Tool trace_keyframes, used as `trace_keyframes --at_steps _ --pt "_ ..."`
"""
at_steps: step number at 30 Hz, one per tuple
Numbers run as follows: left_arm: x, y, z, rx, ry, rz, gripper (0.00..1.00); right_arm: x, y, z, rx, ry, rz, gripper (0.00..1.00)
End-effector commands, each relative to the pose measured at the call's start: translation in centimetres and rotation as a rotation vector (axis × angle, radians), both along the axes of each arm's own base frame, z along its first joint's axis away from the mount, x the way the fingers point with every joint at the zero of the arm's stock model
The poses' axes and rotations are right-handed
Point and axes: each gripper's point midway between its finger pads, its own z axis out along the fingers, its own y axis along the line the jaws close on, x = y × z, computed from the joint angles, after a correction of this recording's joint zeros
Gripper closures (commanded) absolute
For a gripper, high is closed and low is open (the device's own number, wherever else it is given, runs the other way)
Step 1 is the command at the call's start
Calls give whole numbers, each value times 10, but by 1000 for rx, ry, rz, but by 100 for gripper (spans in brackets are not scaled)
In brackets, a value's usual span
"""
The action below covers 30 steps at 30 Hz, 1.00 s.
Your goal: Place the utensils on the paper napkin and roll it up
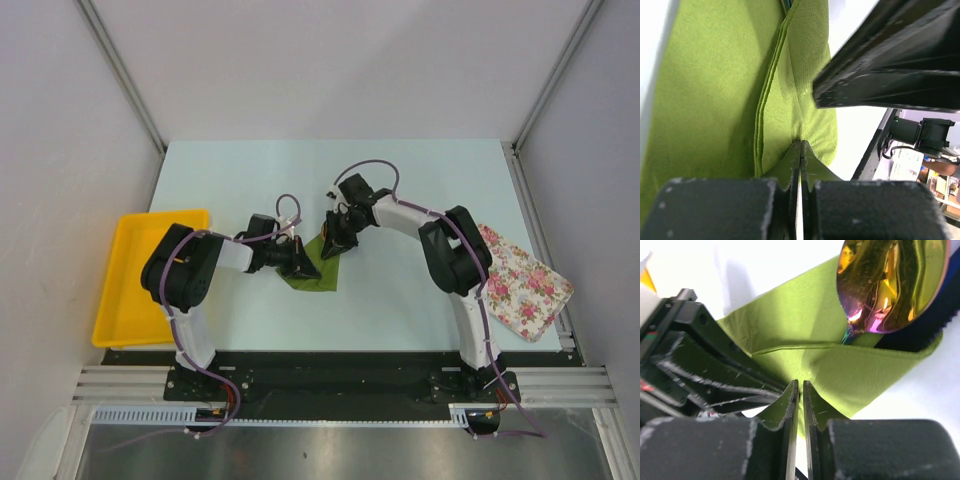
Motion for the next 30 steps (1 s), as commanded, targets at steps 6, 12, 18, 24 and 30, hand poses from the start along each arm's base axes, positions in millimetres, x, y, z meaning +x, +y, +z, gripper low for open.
trace_keyframes --at_steps 6,12,18,24,30 --pt "3 26 -36 179 -8 78 100 -7 -1 -6 -33 -18 33 91" --pt "2 26 -32 175 -21 70 100 -16 -12 -45 -108 4 61 100" --pt "10 18 14 58 -149 61 82 -25 -24 -70 -200 19 105 100" --pt "14 9 49 5 -228 43 76 -30 -31 -75 -225 23 138 100" --pt "8 -8 37 5 -199 12 75 -34 -33 -72 -201 38 161 100"
